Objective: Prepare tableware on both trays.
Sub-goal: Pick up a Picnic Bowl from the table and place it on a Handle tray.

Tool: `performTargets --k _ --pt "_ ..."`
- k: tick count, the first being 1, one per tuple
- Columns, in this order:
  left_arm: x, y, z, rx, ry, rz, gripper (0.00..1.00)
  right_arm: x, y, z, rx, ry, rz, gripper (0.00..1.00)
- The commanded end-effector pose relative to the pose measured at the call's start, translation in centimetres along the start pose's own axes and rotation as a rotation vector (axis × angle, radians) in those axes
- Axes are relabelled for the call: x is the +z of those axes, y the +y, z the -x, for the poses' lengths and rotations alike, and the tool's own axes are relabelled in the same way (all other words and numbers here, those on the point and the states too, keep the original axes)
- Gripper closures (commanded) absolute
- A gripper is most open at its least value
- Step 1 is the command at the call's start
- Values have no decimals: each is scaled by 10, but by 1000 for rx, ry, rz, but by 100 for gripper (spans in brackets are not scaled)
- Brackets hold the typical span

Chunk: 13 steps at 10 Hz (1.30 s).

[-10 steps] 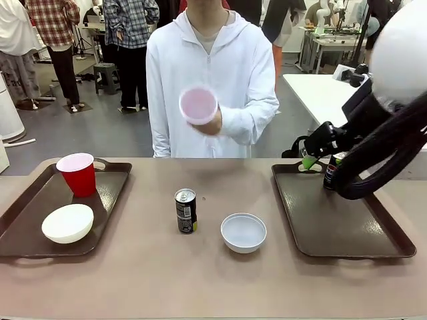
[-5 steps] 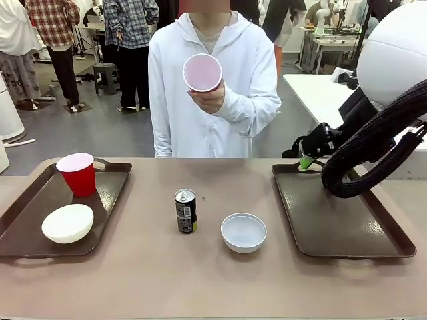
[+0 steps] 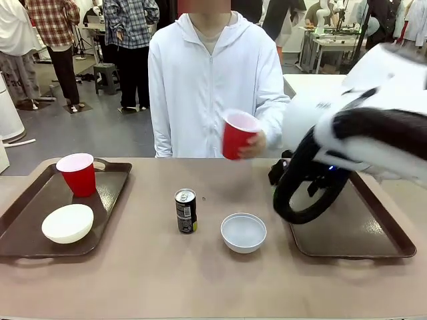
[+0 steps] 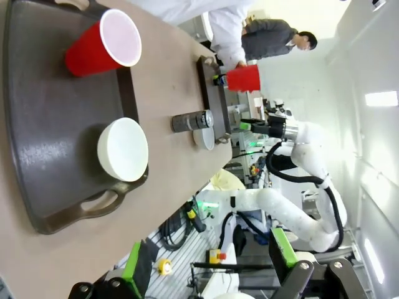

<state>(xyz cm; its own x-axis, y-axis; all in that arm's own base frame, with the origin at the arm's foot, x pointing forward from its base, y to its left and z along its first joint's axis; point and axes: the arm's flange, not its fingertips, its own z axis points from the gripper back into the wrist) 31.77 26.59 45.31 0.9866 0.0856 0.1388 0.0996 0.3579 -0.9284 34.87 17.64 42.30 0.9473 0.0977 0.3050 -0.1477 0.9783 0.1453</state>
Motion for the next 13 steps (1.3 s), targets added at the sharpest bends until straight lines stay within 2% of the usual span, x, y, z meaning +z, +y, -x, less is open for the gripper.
performTargets --k 1,2,3,4,6,10,11,13 --pt "0 -1 2 -6 -7 6 0 51 -5 43 57 53 -9 0" --pt "0 -1 2 -6 -7 6 0 115 -15 98 143 54 -14 0" --pt "0 -1 2 -6 -7 6 0 129 -17 119 155 114 9 0" --pt "0 -1 2 -6 -7 6 0 123 -14 119 165 127 31 0" --pt "0 -1 2 -6 -7 6 0 106 -15 110 150 169 -15 0" --pt "0 -1 2 -6 -7 6 0 94 -19 102 121 170 -44 0" --pt "0 -1 2 -6 -7 6 0 87 -23 87 102 159 -72 0" --pt "0 -1 2 -6 -7 6 0 75 -33 53 103 254 -138 0"
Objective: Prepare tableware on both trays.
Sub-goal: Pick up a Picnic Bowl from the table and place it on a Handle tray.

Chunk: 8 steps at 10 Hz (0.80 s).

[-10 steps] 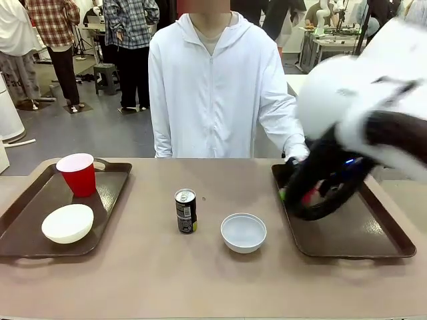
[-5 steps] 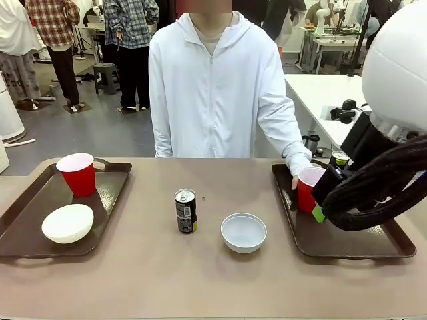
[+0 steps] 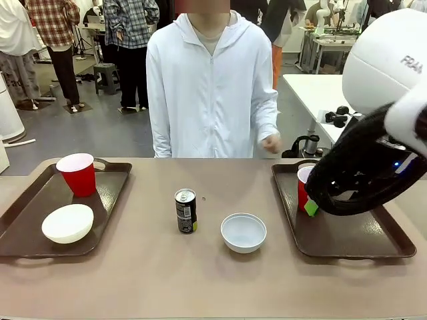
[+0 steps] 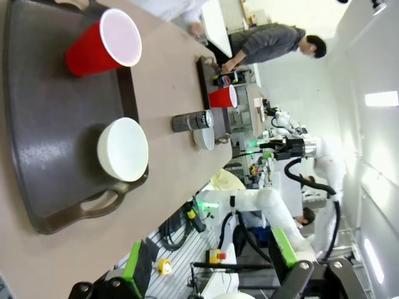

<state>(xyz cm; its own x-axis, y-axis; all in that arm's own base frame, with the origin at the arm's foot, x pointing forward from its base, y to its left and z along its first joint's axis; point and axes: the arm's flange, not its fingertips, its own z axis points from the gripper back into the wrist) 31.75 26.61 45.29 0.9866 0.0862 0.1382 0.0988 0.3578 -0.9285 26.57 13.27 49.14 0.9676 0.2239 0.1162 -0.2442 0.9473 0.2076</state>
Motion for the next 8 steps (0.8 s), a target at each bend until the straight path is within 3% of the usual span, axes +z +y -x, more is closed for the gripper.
performTargets --k 1,3,4,8 --pt "0 -1 2 -7 -7 6 0 -23 -21 -21 47 103 -85 0" --pt "0 -1 2 -7 -7 6 0 -41 -28 -38 52 135 -79 0" --pt "0 -1 2 -7 -7 6 0 -27 -20 -15 23 93 -67 0" --pt "0 -1 2 -7 -7 6 0 -27 -20 -15 23 93 -67 0"
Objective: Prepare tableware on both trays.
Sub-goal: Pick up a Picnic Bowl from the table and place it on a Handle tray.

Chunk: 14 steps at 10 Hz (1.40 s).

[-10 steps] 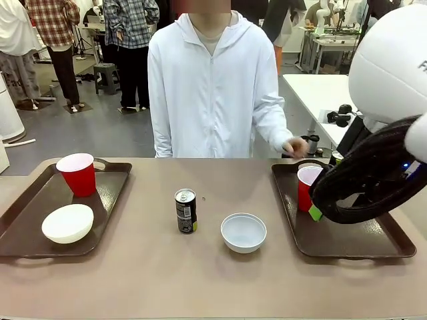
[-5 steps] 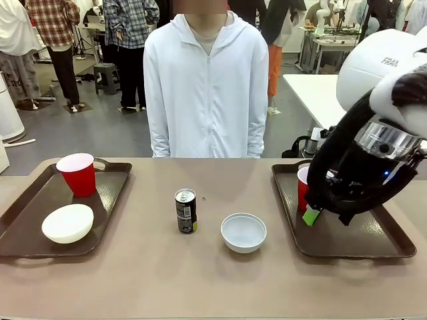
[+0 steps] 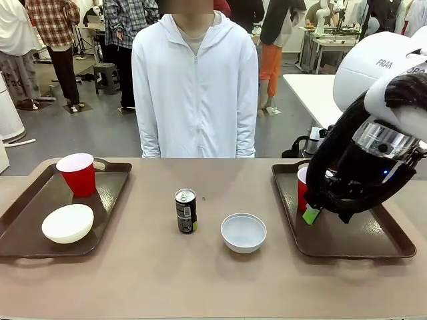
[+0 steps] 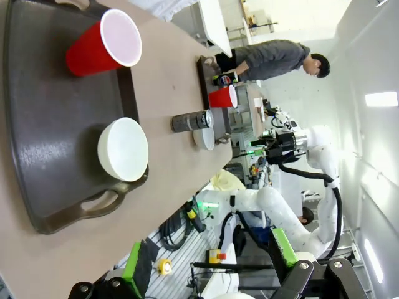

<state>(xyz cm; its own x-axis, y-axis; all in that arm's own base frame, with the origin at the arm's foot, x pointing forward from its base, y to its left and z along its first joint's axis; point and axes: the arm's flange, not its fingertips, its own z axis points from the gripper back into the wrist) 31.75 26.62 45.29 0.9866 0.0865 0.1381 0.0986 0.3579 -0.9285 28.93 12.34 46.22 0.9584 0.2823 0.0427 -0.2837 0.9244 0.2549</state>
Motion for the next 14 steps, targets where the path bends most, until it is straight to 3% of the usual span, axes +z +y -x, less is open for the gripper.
performTargets --k 1,3,4,6,9,14 --pt "0 -1 2 -7 -7 6 0 0 1 3 -17 7 -16 0" --pt "0 -1 2 -7 -7 6 0 0 0 0 0 -1 1 0" --pt "0 -1 2 -7 -7 6 0 -5 8 -24 -35 97 13 0" --pt "0 -1 2 -7 -7 6 0 -14 46 -66 -110 164 169 0" --pt "0 -1 2 -7 -7 6 0 -34 98 -111 -184 108 337 0" --pt "0 -1 2 -7 -7 6 0 -90 90 -153 -94 71 274 0"
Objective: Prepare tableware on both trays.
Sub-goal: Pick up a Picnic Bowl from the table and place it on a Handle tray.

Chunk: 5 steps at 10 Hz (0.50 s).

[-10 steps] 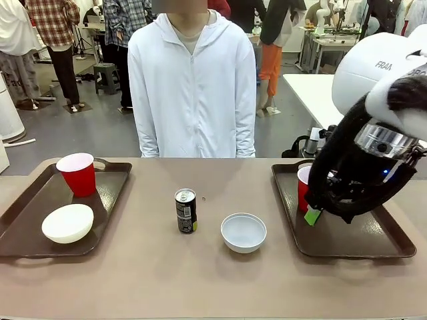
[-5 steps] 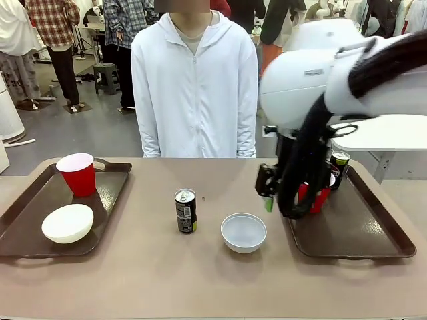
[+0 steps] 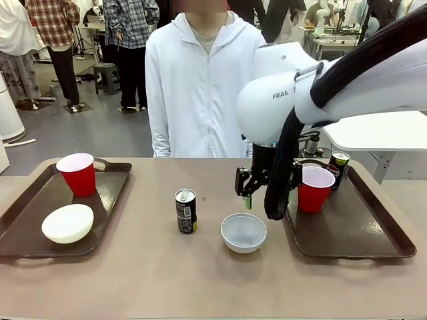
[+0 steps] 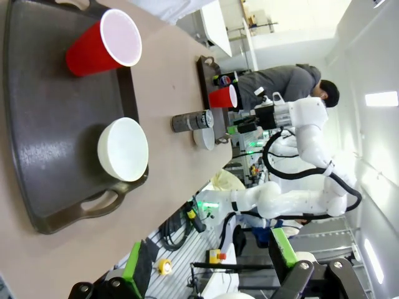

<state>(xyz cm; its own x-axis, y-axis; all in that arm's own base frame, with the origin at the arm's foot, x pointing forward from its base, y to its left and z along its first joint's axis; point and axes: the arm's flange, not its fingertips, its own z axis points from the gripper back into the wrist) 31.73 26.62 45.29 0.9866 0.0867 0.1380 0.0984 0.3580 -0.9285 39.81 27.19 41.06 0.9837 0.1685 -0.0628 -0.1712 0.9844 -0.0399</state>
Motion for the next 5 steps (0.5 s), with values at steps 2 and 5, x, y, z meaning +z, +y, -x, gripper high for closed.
performTargets --k 2,5 --pt "0 -1 2 -7 -7 6 0 -26 3 -22 81 -39 -34 0" --pt "0 -1 2 -7 -7 6 0 -50 -2 -36 125 -12 -61 0"
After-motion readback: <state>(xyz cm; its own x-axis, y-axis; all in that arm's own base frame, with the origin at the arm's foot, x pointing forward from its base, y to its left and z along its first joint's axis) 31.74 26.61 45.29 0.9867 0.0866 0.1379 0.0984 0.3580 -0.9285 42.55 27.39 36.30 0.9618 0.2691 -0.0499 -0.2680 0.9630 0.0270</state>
